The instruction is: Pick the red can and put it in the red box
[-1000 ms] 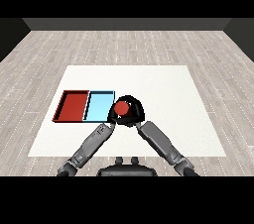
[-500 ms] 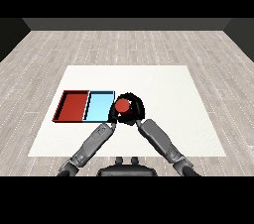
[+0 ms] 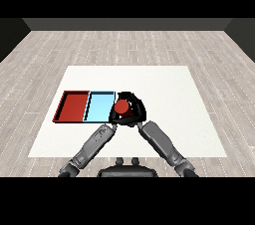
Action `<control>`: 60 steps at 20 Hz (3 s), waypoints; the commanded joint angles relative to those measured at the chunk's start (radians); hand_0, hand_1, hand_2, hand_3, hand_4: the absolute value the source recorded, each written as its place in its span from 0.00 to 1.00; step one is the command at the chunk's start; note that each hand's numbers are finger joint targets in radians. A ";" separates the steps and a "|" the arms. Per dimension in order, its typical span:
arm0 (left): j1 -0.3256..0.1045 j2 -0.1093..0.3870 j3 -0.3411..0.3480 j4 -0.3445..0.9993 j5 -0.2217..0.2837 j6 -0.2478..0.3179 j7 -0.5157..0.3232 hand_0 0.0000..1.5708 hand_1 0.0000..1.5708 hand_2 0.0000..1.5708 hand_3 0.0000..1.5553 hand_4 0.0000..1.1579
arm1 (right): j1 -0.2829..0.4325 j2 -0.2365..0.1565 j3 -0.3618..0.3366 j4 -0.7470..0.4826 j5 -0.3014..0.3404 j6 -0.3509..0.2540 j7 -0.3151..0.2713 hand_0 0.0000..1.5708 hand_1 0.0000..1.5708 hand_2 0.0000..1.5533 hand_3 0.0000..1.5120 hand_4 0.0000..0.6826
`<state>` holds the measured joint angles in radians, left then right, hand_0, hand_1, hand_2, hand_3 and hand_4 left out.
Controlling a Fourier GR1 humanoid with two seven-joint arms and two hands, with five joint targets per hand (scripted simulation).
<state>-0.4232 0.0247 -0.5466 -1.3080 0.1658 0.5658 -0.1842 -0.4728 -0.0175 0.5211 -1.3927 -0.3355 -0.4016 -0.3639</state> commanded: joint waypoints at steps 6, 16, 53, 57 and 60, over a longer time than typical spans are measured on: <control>-0.023 -0.024 0.033 -0.004 -0.066 -0.012 0.045 1.00 1.00 1.00 0.96 0.99 | 0.024 0.017 -0.028 -0.093 0.100 0.023 0.096 0.00 0.00 0.00 0.00 0.00; 0.060 -0.025 0.008 0.068 0.021 -0.023 -0.094 1.00 1.00 1.00 0.96 0.98 | 0.031 -0.054 -0.206 -0.198 0.121 0.083 0.100 0.00 0.00 0.00 0.00 0.00; -0.093 0.461 0.546 0.451 -0.176 -0.215 0.097 1.00 1.00 0.99 0.94 0.95 | 0.415 -0.173 -0.503 -0.058 0.077 0.283 -0.094 0.00 0.00 0.00 0.00 0.00; -0.144 0.421 0.576 0.708 -0.197 -0.201 0.017 1.00 1.00 1.00 0.96 0.94 | 0.424 -0.189 -0.518 -0.076 0.066 0.314 -0.113 0.00 0.00 0.00 0.00 0.00; -0.183 0.427 0.583 0.862 -0.240 -0.169 -0.015 1.00 1.00 1.00 0.97 0.90 | 0.426 -0.167 -0.500 -0.074 0.087 0.309 -0.139 0.00 0.00 0.00 0.00 0.00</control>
<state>-0.5680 0.4579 0.0131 -0.6409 -0.0430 0.3704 -0.1462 -0.0486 -0.1989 0.0102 -1.4688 -0.2657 -0.0913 -0.4789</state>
